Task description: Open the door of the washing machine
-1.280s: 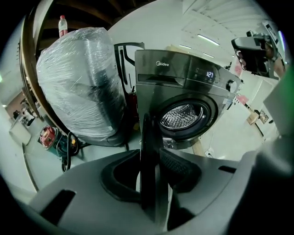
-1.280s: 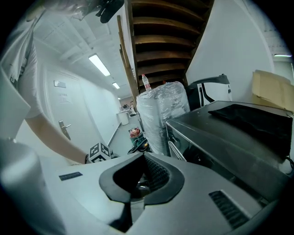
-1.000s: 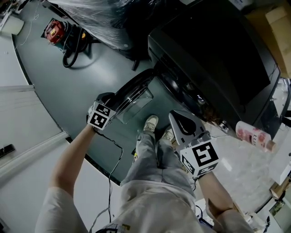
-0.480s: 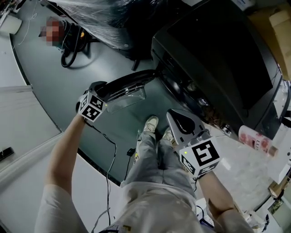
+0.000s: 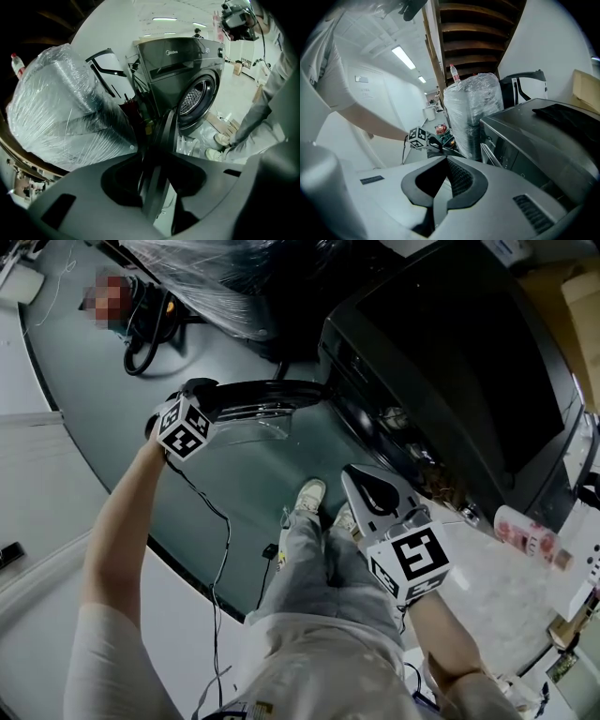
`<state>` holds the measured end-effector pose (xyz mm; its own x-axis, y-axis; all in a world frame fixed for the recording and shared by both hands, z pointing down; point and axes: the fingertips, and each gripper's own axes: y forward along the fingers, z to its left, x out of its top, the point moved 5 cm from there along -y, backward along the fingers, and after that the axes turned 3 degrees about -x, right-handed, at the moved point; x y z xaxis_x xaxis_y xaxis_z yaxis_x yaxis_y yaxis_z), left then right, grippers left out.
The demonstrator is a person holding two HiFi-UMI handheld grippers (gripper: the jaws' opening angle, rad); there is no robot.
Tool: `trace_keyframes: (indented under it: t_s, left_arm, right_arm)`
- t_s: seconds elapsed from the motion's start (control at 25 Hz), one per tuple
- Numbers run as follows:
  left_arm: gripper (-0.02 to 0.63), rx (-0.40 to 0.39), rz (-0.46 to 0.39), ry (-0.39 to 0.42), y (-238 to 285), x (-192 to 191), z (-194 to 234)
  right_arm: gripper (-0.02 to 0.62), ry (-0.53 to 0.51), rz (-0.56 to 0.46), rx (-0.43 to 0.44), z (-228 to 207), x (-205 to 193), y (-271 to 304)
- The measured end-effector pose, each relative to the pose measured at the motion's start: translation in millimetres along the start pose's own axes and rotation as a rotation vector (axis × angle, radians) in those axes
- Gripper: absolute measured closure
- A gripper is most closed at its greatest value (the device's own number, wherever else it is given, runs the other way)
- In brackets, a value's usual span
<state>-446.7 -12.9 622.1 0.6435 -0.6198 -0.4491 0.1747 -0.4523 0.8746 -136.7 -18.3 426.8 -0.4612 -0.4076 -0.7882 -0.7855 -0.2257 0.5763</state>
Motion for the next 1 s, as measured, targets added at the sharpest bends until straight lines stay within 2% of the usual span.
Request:
trace_keyframes:
  t_s: [0.24, 0.44, 0.64, 0.8, 1.0]
  left_arm:
    - [0.449, 0.035, 0.035, 0.002, 5, 4, 11]
    - [0.459, 0.156, -0.004, -0.013, -9, 10, 10]
    - [0.468, 0.225, -0.123, -0.057, -40, 49, 13]
    - [0.544, 0.285, -0.238, -0.015, -78, 101, 2]
    - [0.545, 0.292, -0.385, 0.009, -126, 169, -25]
  right_arm:
    - [0.568, -0.001, 0.003, -0.031, -5, 2, 0]
    - [0.568, -0.011, -0.005, -0.039, -5, 9, -11]
    - [0.568, -0.018, -0.021, -0.061, -10, 16, -31]
    - [0.568, -0.019, -0.053, -0.082, -12, 31, -55]
    - [0.568, -0.057, -0.126, -0.117, -15, 59, -97]
